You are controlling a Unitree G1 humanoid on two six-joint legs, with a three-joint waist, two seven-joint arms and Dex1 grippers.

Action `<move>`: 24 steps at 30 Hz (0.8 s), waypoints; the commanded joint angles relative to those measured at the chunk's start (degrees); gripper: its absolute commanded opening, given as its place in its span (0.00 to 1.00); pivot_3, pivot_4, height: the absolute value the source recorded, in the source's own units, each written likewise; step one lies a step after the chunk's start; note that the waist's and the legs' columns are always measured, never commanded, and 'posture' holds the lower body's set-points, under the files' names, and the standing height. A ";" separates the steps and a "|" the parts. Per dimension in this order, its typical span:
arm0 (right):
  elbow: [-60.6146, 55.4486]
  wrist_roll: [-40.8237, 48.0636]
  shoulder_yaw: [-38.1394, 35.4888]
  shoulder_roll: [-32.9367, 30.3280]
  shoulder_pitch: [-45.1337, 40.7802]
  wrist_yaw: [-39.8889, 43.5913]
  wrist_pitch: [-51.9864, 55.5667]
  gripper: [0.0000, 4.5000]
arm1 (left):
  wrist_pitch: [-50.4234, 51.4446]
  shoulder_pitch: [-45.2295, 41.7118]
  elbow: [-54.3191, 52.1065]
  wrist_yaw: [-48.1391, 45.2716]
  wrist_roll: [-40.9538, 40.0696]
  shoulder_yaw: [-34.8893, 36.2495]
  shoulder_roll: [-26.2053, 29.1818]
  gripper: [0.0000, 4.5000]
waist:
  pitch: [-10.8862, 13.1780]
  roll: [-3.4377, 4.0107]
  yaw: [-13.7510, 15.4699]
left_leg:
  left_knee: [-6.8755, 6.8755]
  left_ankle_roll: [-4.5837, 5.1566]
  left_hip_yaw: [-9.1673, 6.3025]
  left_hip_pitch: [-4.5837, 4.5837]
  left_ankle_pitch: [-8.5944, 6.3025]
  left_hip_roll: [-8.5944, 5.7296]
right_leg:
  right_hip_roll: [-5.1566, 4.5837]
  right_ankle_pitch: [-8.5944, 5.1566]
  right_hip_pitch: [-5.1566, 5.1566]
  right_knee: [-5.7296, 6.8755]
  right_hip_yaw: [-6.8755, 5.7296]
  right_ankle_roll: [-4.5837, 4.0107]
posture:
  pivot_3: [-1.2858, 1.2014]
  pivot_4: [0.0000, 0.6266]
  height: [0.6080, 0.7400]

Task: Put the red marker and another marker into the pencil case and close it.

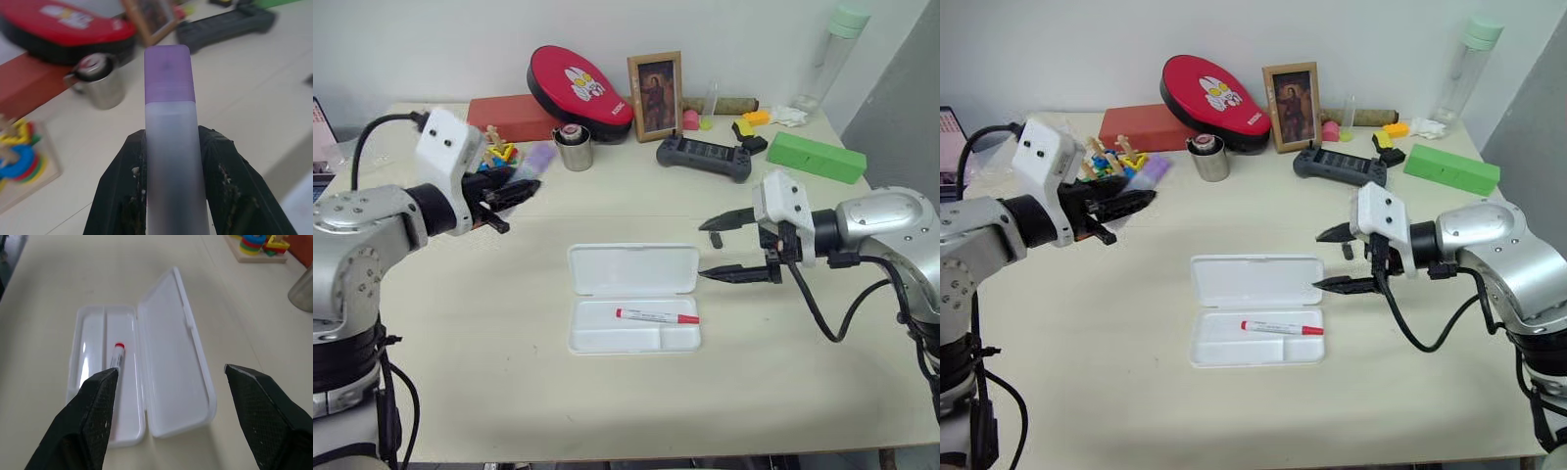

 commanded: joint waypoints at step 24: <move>-0.06 -3.62 -1.57 -0.48 -0.11 1.08 -1.82 0.80 | -17.81 18.86 -8.79 -22.20 0.98 -18.66 5.21 0.26 | 0.01 0.04 0.16 | -0.03 0.01 0.03 0.01 0.00 0.01 | 0.01 0.00 0.02 -0.09 0.03 -0.01 | 0.52 0.24 1.00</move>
